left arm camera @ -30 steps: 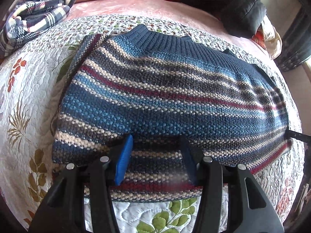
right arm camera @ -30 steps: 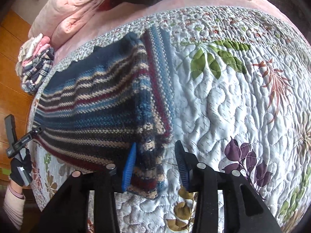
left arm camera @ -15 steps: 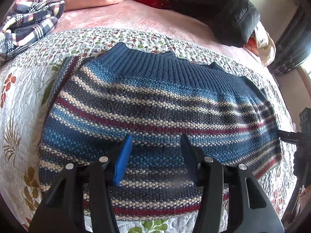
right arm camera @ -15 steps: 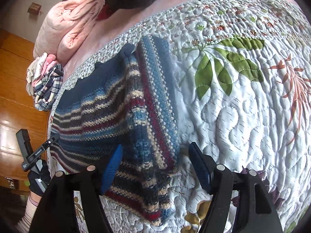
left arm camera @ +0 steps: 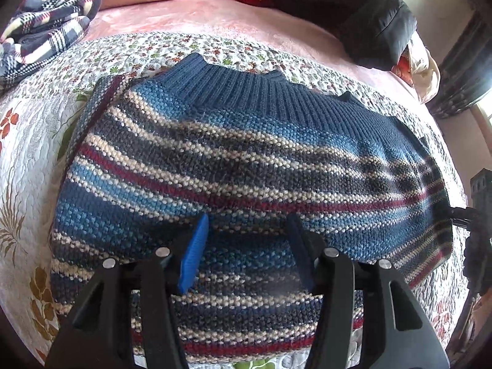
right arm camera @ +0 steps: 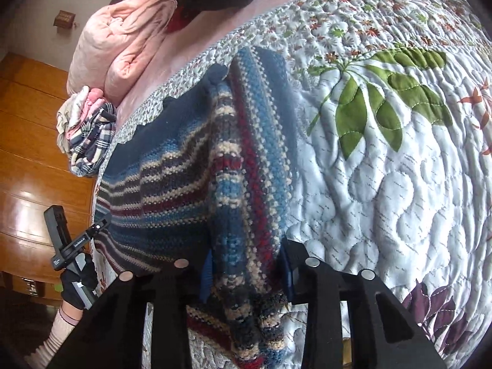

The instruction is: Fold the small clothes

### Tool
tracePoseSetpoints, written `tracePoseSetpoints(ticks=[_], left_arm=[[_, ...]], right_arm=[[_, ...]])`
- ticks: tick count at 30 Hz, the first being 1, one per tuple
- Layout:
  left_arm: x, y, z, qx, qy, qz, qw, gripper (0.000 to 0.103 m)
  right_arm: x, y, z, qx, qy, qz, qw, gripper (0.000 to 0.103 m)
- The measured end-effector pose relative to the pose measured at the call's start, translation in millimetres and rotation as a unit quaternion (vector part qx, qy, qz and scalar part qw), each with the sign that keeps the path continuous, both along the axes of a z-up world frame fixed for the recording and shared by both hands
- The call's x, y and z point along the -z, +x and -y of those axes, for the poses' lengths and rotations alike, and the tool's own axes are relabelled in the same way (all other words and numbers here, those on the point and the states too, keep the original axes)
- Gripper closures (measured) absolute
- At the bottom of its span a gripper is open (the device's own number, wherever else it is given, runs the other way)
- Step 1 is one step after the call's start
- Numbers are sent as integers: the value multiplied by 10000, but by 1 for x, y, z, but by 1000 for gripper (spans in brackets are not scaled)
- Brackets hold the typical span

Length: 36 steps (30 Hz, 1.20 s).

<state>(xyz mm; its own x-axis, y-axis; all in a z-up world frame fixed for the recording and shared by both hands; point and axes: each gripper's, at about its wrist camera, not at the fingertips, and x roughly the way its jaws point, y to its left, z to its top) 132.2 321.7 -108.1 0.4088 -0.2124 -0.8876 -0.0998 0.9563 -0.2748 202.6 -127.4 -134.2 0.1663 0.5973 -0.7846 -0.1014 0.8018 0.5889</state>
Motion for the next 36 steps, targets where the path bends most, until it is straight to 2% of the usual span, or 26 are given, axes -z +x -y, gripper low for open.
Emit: tracePoseSetpoints(ticks=[11, 14, 17, 22, 27, 31, 36], left_arm=[[3, 1, 3, 26, 31, 23, 10000, 49], [1, 1, 2, 6, -3, 10, 10000, 49], [-7, -3, -1, -2, -39, 45, 10000, 49], [-22, -16, -9, 25, -99, 227, 9997, 49], [-32, -22, -20, 14, -133, 329, 9994, 49], [-37, -23, -27, -34, -210, 370, 9991, 49], [-39, -26, -34, -70, -260, 391, 9989, 49]], right_arm=[[4, -5, -2, 227, -147, -37, 9996, 72], [-10, -6, -9, 313, -195, -47, 9993, 77], [-41, -9, -21, 233, 10, 168, 9996, 79], [-98, -5, -71, -277, 92, 620, 9977, 80], [-130, 0, -140, -926, -7, 830, 9922, 81], [-133, -3, -194, -1415, -174, 834, 9863, 81], [-114, -11, -239, -1763, -767, 740, 9785, 81]])
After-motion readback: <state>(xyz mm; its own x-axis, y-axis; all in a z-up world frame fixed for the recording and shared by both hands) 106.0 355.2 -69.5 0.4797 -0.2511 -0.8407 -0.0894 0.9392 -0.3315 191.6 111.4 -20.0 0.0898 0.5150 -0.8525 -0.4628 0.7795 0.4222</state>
